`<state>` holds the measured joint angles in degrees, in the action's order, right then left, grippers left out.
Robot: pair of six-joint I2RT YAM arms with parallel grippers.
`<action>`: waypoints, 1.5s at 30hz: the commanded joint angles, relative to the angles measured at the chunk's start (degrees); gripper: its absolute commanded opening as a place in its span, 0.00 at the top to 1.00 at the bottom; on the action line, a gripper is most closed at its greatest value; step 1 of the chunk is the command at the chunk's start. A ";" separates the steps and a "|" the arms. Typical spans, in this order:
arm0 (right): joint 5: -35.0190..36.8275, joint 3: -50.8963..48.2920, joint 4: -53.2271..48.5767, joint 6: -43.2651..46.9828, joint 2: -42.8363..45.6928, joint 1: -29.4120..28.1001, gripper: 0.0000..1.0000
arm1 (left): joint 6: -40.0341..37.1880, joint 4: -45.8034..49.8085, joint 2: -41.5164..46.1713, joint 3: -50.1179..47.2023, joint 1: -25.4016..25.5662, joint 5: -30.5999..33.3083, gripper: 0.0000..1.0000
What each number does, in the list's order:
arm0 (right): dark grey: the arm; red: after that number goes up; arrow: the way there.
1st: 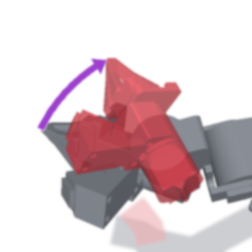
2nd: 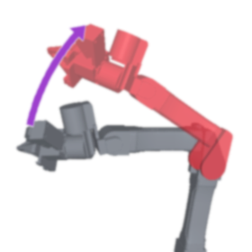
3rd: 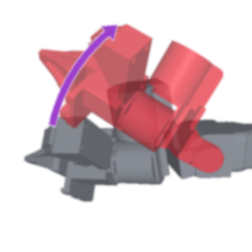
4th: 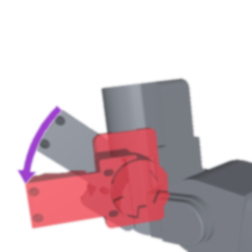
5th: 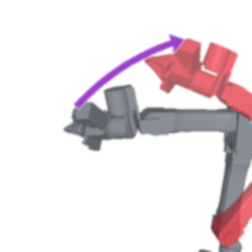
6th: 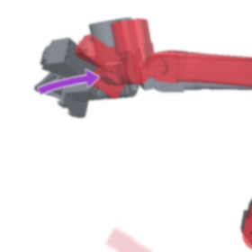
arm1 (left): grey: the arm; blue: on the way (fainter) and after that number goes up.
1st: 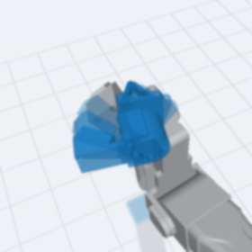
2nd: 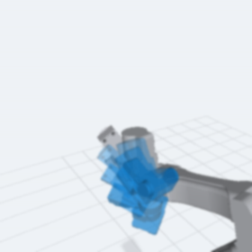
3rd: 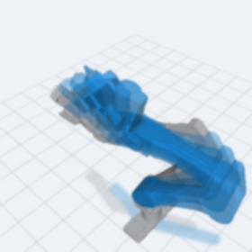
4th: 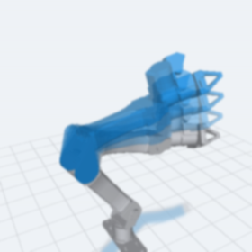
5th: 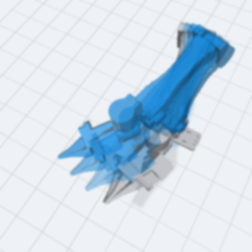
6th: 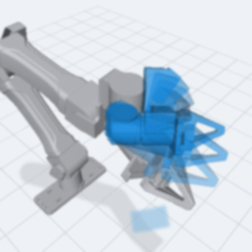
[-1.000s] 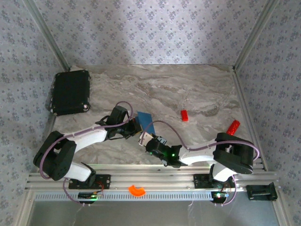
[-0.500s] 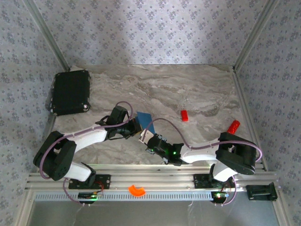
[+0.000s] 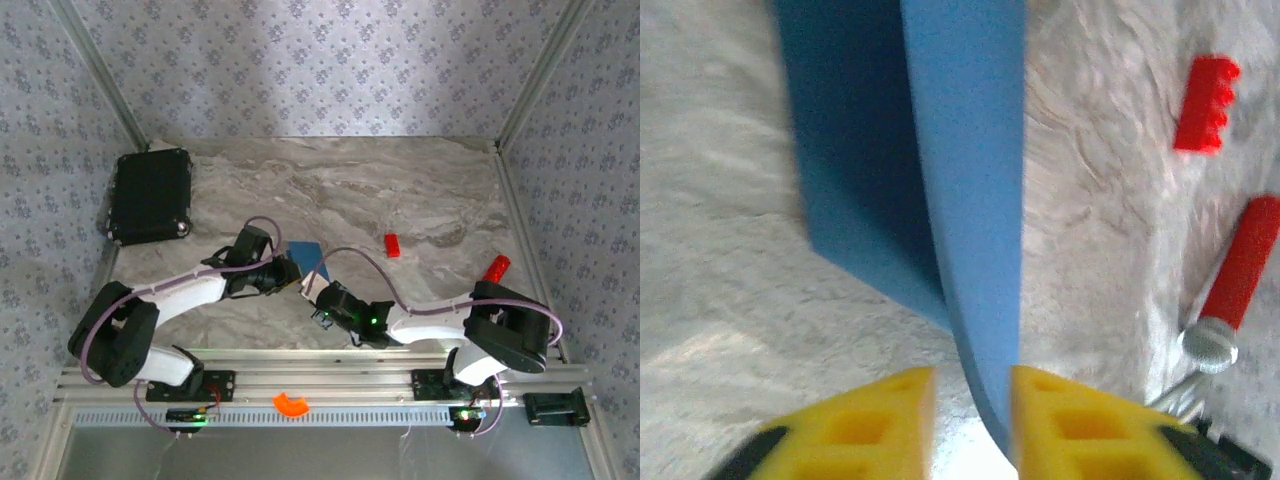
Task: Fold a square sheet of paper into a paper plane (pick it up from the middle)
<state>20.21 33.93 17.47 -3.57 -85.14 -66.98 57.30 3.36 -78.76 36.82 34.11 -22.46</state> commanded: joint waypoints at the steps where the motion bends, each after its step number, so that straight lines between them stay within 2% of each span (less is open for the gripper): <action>1: -9.70 1.98 -4.59 -6.57 2.02 2.60 1.00 | -2.58 7.51 3.82 1.88 -0.54 6.11 0.59; 3: -16.61 2.61 -5.80 -11.28 2.45 5.53 1.00 | -3.19 9.51 5.48 1.91 -1.14 7.76 0.49; 5: -24.73 2.89 -4.64 -16.22 2.40 9.08 0.99 | -3.33 10.46 6.85 1.54 -2.10 8.48 0.44; 7: -33.38 2.63 -2.60 -22.04 1.59 12.69 0.99 | -3.33 10.62 8.18 0.74 -3.27 8.48 0.42; 9: -38.98 2.37 0.00 -26.01 0.51 15.13 0.99 | -3.51 10.23 9.26 0.03 -4.11 8.16 0.42; 13: -44.09 2.80 2.56 -29.29 -1.20 16.75 0.99 | -3.99 9.28 10.59 -0.61 -5.55 6.33 0.43; 21: -47.60 3.24 5.36 -30.35 -4.51 16.16 0.99 | -6.29 7.57 10.66 0.68 -6.18 3.28 0.63; 26: -46.98 3.73 5.68 -30.18 -5.84 14.89 0.98 | -8.64 6.99 7.30 3.12 -6.17 0.24 0.72; 30: -45.84 3.28 5.79 -30.48 -6.37 14.90 0.98 | -11.19 7.49 2.34 6.75 -6.22 -2.41 0.81; 35: -45.42 2.37 6.76 -30.99 -6.48 15.15 0.98 | -14.24 9.64 -4.93 12.42 -5.73 -3.68 0.86; 38: -45.86 2.30 6.53 -31.20 -6.48 15.43 0.98 | -15.73 11.92 -10.03 16.11 -4.55 -3.66 0.94; 45: -46.21 2.80 5.67 -31.46 -7.08 15.92 0.98 | -19.04 15.53 -21.81 23.01 -0.76 -1.91 0.98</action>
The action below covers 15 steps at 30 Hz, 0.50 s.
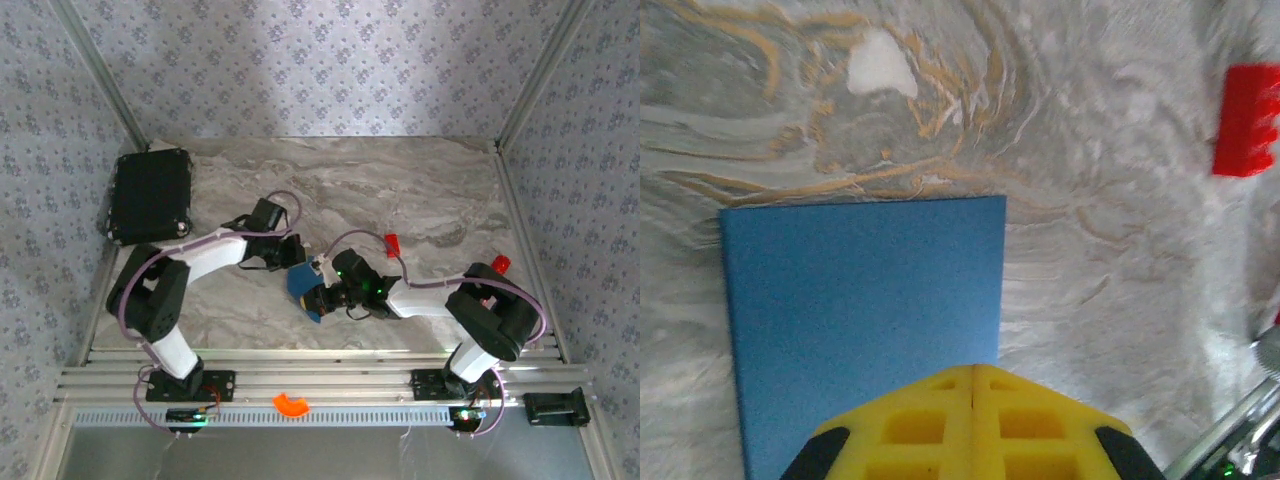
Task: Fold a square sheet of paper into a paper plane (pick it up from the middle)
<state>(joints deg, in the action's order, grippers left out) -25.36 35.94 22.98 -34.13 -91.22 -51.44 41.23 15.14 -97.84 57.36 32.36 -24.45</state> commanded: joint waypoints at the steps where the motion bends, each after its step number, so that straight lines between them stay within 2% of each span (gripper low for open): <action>1: -0.64 0.79 0.06 -0.93 -1.06 0.46 0.98 | -3.33 4.13 -4.11 2.97 1.25 0.31 0.99; 9: -0.82 -0.08 -0.95 -1.20 -1.31 2.38 0.98 | -4.36 4.21 -8.11 1.31 1.57 2.36 0.99; 15: 1.86 1.25 -6.54 -0.72 -1.80 4.05 0.98 | -3.18 3.10 -7.98 -0.52 1.58 2.91 0.99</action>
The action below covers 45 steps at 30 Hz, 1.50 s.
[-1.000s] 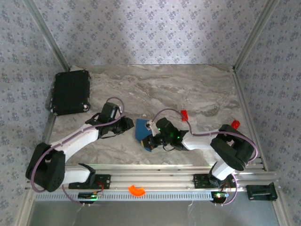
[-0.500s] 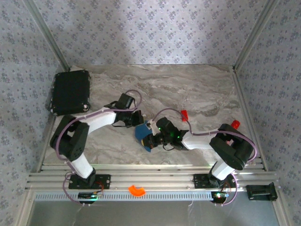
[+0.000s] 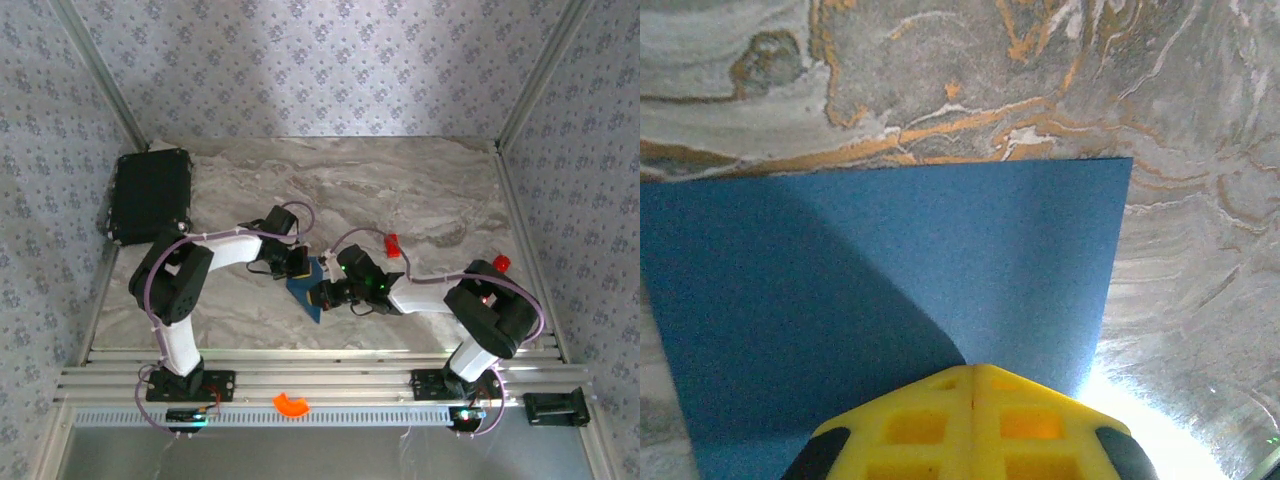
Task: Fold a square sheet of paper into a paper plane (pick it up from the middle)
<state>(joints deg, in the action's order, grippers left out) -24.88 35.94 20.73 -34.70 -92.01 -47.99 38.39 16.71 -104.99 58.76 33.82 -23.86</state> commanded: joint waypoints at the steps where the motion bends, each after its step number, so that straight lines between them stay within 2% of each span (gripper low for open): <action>1: 1.72 1.67 -5.29 0.28 -1.22 0.78 0.98 | -0.09 1.21 -0.83 -2.21 0.11 2.31 0.99; 22: 3.97 6.24 -12.13 3.56 -3.96 2.75 0.98 | 1.07 -0.16 -0.04 -3.19 0.32 1.97 1.00; 45: 4.20 6.89 -12.19 3.58 -6.05 2.73 0.98 | 1.07 -0.15 0.31 -2.51 0.29 1.85 0.99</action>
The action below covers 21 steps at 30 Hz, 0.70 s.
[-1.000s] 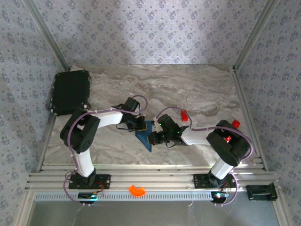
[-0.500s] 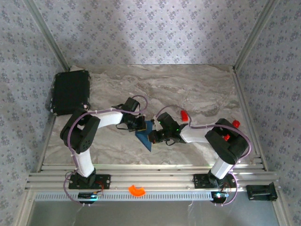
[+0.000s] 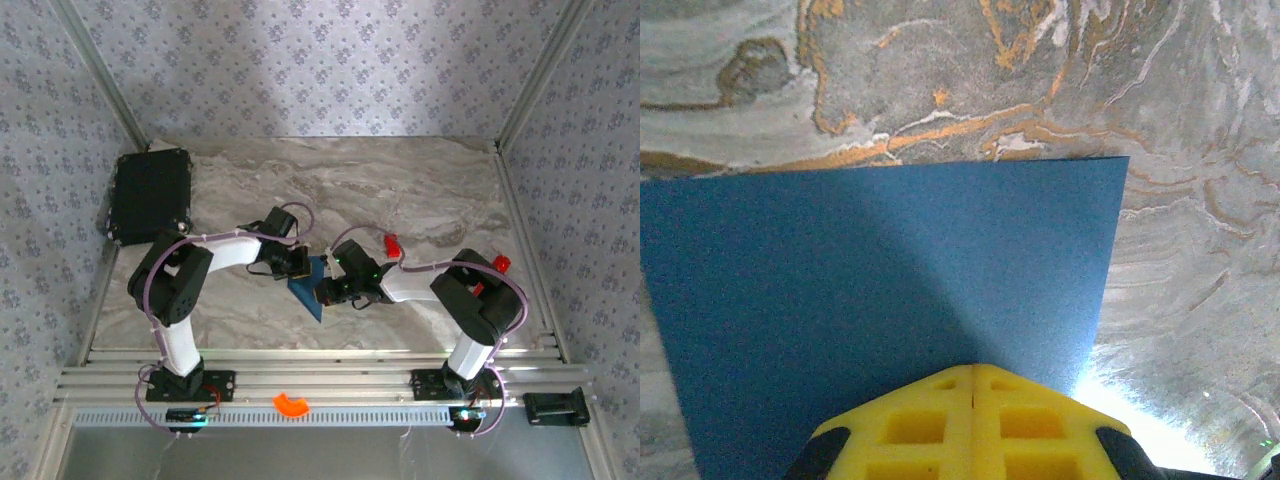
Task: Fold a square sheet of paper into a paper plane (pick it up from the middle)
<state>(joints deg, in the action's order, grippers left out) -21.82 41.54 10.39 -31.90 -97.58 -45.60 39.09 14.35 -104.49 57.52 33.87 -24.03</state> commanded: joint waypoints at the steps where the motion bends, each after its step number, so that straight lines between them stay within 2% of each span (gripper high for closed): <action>1: 1.26 1.26 -1.95 0.87 -0.31 0.38 0.98 | 0.38 2.09 -0.19 -1.29 0.24 1.99 0.99; 11: 1.53 1.52 -2.72 1.22 -0.78 0.01 0.98 | 0.38 2.26 0.03 -0.64 0.25 2.19 0.99; 17: 1.75 0.87 -2.97 1.40 -0.91 -0.10 0.98 | -2.97 5.34 0.98 4.08 -0.79 3.16 0.97; 21: 1.57 0.56 -2.79 1.27 -0.97 -0.10 0.98 | -2.62 3.07 0.59 4.62 -1.81 1.84 0.96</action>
<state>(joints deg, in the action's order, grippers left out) -21.21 41.67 9.76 -31.66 -97.65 -45.63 37.63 16.75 -104.47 60.64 32.86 -22.50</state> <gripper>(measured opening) 0.052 0.044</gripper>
